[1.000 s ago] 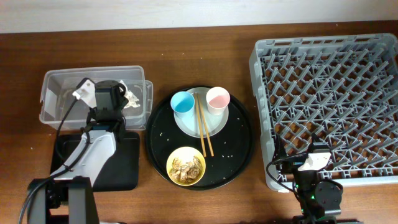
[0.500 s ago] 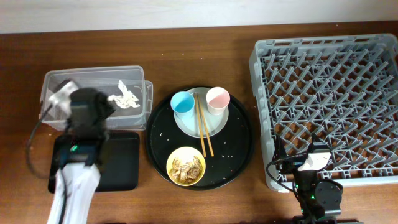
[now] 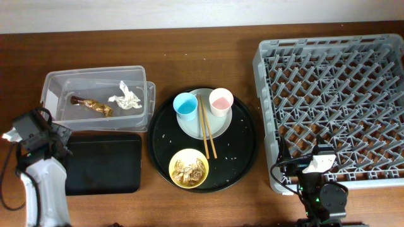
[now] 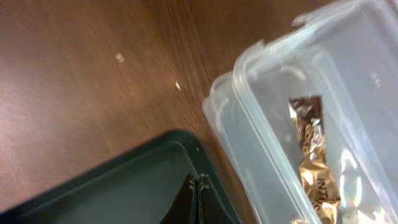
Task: Sort waste into correct bins and load items into the dishwasher rack
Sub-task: 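Carry the wrapper into the clear bin and release it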
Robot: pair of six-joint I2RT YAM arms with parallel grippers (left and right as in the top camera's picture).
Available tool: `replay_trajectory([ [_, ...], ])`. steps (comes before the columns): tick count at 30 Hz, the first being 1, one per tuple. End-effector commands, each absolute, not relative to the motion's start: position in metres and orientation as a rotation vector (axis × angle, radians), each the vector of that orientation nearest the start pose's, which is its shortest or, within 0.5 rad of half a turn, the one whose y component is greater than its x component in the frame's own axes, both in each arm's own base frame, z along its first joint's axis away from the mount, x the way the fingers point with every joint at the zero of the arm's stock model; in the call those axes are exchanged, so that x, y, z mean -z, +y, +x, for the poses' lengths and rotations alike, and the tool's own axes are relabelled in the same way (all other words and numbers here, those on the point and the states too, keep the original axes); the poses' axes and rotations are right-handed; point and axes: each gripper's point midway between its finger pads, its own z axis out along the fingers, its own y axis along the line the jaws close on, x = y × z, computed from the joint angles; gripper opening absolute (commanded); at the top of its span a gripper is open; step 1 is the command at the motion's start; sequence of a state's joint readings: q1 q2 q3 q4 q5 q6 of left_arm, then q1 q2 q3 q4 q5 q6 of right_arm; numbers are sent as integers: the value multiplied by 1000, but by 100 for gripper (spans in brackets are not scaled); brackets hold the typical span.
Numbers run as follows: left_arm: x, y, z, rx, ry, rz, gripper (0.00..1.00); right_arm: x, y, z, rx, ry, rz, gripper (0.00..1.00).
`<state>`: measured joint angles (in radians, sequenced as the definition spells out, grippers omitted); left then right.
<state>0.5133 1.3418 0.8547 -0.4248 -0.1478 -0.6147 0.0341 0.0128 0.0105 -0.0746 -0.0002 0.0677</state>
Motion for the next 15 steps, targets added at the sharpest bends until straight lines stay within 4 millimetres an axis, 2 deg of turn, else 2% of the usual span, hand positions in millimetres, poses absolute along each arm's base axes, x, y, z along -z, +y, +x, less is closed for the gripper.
replay_trajectory([
  [1, -93, 190, 316, -8, 2100, -1370, 1, -155, 7, 246, -73, 1652, 34, 98],
  [3, -91, 192, 327, 19, 2080, -1347, 1, -155, 7, 246, -73, 1652, 34, 98],
  [9, -110, 190, 354, 123, 2003, -1247, 1, -155, 7, 246, -73, 1652, 34, 98],
  [15, -108, 190, 356, 132, 2005, -1244, 1, -155, 7, 246, -73, 1652, 33, 98],
])
